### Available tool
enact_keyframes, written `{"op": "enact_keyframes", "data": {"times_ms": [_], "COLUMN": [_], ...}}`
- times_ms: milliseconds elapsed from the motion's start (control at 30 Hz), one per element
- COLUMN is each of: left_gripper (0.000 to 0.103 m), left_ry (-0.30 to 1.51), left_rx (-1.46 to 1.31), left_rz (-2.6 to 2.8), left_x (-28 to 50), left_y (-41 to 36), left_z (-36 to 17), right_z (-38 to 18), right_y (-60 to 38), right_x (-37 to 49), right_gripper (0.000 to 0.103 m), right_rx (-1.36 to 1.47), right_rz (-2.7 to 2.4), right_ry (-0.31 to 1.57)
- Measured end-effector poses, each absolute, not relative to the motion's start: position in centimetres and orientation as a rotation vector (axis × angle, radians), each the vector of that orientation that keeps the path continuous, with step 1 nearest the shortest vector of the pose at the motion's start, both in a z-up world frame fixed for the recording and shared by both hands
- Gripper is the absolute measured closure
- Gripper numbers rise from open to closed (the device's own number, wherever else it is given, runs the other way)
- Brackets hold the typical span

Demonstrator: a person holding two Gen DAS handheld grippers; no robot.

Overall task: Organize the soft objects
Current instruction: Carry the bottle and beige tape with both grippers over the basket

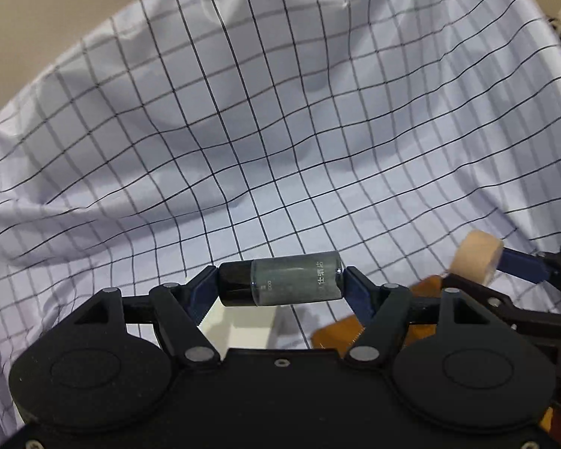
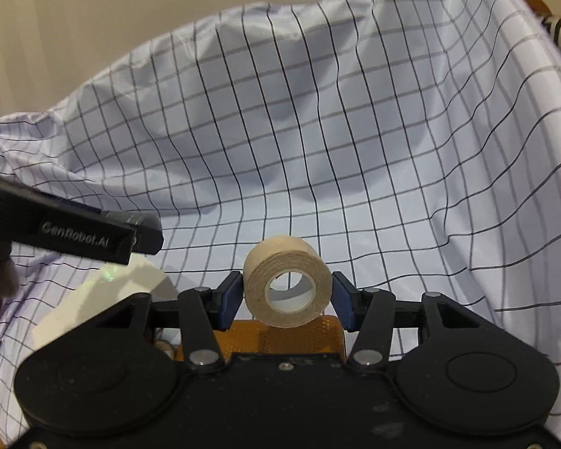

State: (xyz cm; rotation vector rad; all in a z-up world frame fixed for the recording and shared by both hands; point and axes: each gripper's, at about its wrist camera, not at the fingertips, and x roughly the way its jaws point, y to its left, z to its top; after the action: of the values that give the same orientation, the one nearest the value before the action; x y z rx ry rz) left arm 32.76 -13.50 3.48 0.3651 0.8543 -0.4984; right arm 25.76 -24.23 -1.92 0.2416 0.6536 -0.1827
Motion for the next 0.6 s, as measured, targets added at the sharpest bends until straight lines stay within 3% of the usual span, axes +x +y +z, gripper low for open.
{"op": "enact_keyframes", "data": {"times_ms": [600], "left_gripper": [0.036], "left_ry": [0.725], "left_rx": [0.271], "left_rz": [-0.415], "left_x": [18.0], "left_y": [-7.5], "left_z": [8.4], "right_z": [4.4], "right_y": [-19.6], "right_x": [12.2], "right_gripper": [0.053], "right_rx": [0.198], "right_rz": [-0.108], "right_ry": [0.522]}}
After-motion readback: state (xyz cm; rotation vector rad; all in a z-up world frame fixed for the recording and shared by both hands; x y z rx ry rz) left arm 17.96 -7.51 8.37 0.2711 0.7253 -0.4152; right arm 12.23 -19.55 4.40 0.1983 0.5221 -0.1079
